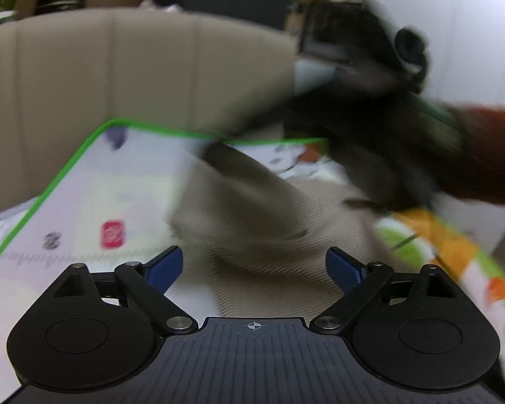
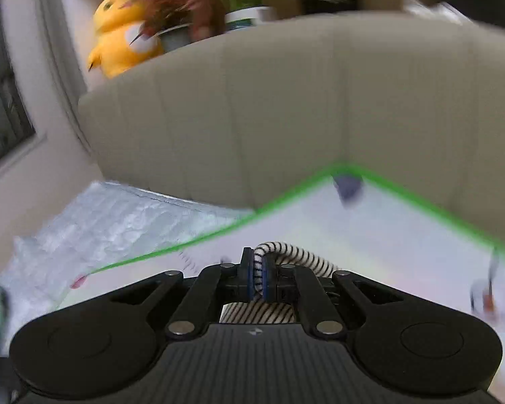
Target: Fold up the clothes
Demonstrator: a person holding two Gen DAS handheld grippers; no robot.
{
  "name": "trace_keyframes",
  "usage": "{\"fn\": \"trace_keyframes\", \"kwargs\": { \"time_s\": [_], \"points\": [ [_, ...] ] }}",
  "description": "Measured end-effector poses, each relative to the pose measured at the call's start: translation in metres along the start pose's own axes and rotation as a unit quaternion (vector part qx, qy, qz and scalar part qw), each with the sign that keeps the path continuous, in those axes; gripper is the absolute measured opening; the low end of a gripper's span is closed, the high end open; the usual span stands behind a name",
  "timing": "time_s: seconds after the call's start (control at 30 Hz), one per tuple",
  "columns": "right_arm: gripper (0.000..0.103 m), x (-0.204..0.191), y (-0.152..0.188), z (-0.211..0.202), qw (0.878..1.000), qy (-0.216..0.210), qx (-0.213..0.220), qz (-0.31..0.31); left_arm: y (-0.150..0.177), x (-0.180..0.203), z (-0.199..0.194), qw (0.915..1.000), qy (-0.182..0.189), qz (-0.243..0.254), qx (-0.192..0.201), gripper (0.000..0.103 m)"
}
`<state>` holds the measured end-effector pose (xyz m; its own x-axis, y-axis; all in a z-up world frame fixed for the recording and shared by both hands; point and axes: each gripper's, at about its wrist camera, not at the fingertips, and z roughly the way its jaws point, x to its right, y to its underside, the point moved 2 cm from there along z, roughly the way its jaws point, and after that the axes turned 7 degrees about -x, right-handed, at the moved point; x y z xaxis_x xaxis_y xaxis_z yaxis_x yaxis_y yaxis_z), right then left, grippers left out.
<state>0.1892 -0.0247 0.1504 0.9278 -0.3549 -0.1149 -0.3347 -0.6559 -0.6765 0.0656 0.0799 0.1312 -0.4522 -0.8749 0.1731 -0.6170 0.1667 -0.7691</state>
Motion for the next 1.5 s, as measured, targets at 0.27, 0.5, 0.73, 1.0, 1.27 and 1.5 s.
{"fn": "trace_keyframes", "kwargs": {
  "time_s": [0.27,0.5,0.73,1.0,1.27,1.5],
  "points": [
    [0.024,-0.009,-0.033,0.019,0.995,0.033,0.013,-0.09,-0.003,-0.003,0.053,0.999,0.009,-0.038,-0.021,0.099],
    [0.043,0.104,0.043,-0.091,0.981,0.164,0.086,0.05,-0.021,-0.017,0.101,0.9944,-0.094,-0.038,-0.032,0.099],
    [0.045,0.173,0.18,-0.147,0.939,0.313,0.034,0.138,-0.043,-0.112,0.144,0.9248,-0.361,-0.108,-0.052,0.087],
    [0.057,0.151,0.239,-0.122,0.938,0.336,-0.033,0.074,-0.014,-0.09,0.094,0.9202,-0.335,-0.202,0.012,0.095],
    [0.012,0.131,0.232,-0.093,0.938,0.338,-0.07,-0.002,-0.025,0.002,0.151,0.9555,-0.287,0.065,-0.022,0.099],
    [0.008,0.242,0.247,-0.21,0.837,0.463,0.057,0.285,-0.019,-0.021,0.136,0.9643,-0.263,-0.019,-0.028,0.099]
  ]
}}
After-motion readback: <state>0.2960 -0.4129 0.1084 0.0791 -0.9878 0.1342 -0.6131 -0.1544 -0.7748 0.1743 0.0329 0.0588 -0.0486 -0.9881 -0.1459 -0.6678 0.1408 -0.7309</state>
